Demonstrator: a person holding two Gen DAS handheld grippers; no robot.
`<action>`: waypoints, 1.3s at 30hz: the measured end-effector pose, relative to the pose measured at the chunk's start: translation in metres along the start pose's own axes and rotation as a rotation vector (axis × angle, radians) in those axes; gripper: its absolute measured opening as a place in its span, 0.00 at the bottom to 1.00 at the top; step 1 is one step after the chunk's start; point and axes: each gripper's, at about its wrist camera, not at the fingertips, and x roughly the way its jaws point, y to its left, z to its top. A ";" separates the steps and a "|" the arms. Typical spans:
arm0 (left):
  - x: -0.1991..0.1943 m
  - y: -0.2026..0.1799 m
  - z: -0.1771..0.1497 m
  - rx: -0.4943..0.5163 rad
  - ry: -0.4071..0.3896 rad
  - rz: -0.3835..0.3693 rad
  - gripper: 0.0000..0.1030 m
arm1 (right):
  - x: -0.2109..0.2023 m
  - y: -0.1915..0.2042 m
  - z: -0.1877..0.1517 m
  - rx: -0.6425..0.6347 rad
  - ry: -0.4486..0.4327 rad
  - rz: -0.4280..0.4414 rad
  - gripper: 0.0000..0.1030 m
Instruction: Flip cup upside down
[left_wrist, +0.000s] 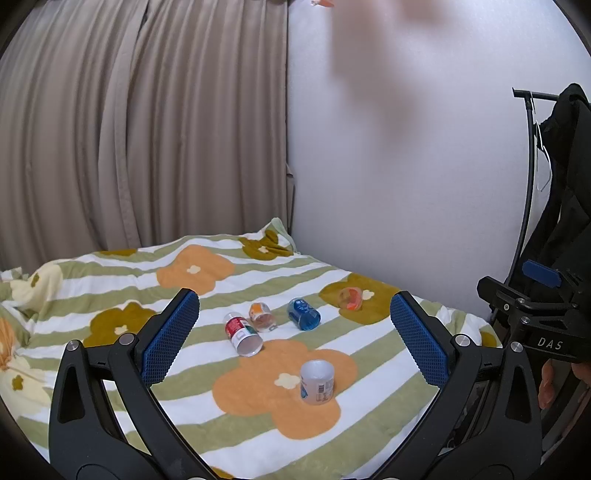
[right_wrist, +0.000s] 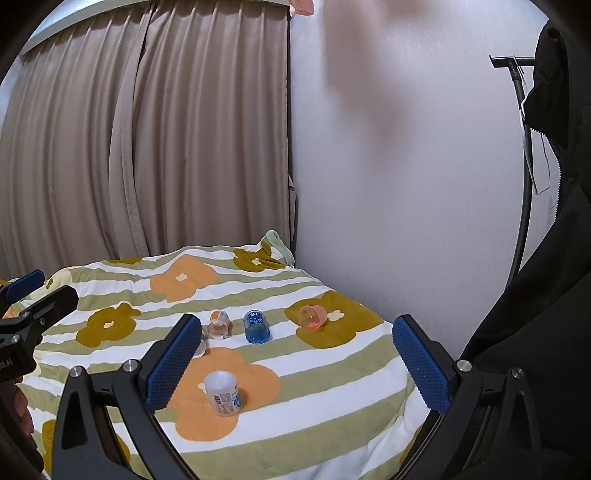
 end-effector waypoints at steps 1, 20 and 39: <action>0.000 0.001 0.000 0.001 0.000 0.001 1.00 | 0.000 0.000 0.000 0.000 0.000 0.001 1.00; 0.002 0.005 0.000 0.002 -0.005 0.000 1.00 | 0.001 -0.002 0.000 0.004 -0.003 -0.002 1.00; 0.002 0.005 0.000 0.017 -0.024 0.015 1.00 | -0.001 0.000 0.005 0.003 -0.004 -0.006 1.00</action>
